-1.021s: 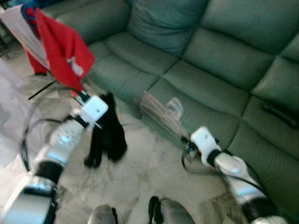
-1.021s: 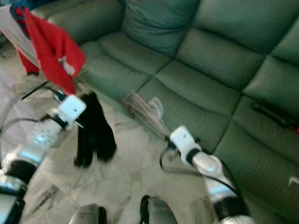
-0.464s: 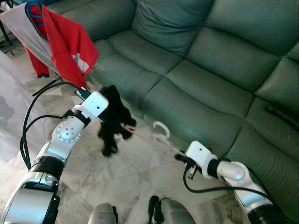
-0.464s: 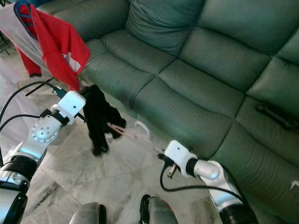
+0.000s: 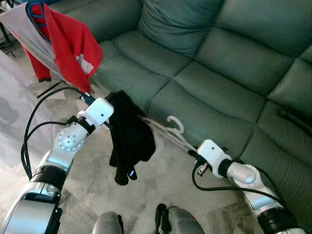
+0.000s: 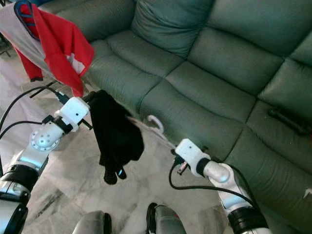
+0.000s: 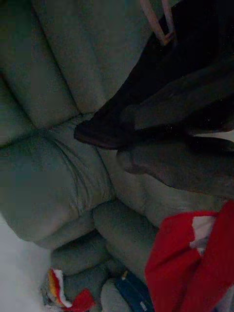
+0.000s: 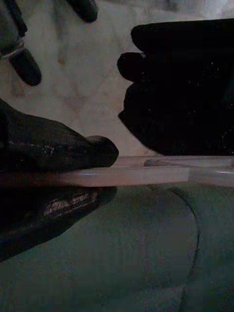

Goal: Hang hanger

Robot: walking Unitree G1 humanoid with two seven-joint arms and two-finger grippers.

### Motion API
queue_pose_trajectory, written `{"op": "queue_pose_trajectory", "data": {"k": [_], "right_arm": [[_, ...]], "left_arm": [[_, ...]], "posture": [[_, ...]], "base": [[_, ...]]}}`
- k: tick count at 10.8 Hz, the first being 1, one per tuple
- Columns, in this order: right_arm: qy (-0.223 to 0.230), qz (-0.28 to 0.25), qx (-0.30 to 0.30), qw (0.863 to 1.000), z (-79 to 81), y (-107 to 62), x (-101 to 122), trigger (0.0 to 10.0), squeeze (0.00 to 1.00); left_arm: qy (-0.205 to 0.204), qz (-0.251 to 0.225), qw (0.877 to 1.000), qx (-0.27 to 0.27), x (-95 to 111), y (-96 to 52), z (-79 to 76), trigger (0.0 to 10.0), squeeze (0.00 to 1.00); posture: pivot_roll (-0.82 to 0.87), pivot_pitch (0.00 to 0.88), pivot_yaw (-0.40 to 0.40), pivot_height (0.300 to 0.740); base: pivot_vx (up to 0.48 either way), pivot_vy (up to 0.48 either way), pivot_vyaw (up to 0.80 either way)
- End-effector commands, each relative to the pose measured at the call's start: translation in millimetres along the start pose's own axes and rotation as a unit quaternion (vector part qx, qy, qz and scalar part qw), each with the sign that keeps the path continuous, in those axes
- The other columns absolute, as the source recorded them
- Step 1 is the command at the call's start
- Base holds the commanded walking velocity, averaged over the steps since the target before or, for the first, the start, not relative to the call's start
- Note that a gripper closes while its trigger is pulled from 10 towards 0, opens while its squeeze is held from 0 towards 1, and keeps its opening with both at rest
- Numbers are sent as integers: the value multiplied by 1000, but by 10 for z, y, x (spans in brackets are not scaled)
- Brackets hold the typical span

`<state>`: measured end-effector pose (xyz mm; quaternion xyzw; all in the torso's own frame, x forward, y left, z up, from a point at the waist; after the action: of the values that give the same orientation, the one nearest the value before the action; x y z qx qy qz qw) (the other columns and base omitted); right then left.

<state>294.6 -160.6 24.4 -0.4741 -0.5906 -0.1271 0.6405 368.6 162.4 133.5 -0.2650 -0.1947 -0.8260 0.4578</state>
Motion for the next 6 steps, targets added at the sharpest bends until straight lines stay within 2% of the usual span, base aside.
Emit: {"op": "queue_pose_trajectory", "data": {"k": [1,2,4,5,6], "right_arm": [[13,-2,-18,1000,-55,-16,-19,10000,0],[49,-1,-27,998,-61,-4,-78,10000,0],[98,0,-41,994,-114,37,-127,10000,0],[126,-10,-71,989,-231,57,-108,10000,0],[133,-38,-108,984,-382,57,-5,10000,0]], "left_arm": [[1,-31,999,11,124,36,75,10000,0],[-1,-71,997,2,305,76,18,10000,0],[-5,-162,985,-57,751,97,-261,10000,0],[-17,-197,975,-97,941,49,-427,10000,0],[-26,-217,968,-125,1063,5,-531,10000,0]], "posture": [[-22,179,-56,740],[-18,180,-55,740],[-11,178,-54,740],[-5,178,-49,740],[0,179,-48,740]], "base": [[0,0,0],[0,0,0],[0,0,0],[0,0,0],[0,0,0]]}}
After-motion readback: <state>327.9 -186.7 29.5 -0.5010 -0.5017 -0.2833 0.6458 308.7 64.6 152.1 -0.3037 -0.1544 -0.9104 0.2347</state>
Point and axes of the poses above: a point about 5 cm out from each wrist's last joint towards the gripper, its own y axis pointing out of the wrist towards the gripper, its own x axis along the axis of the wrist's last joint, z = x × y, the point moved 4 cm from there along y, pointing out of the wrist towards the gripper, and after that the axes turned 13 degrees about y, right-handed, at the moved point
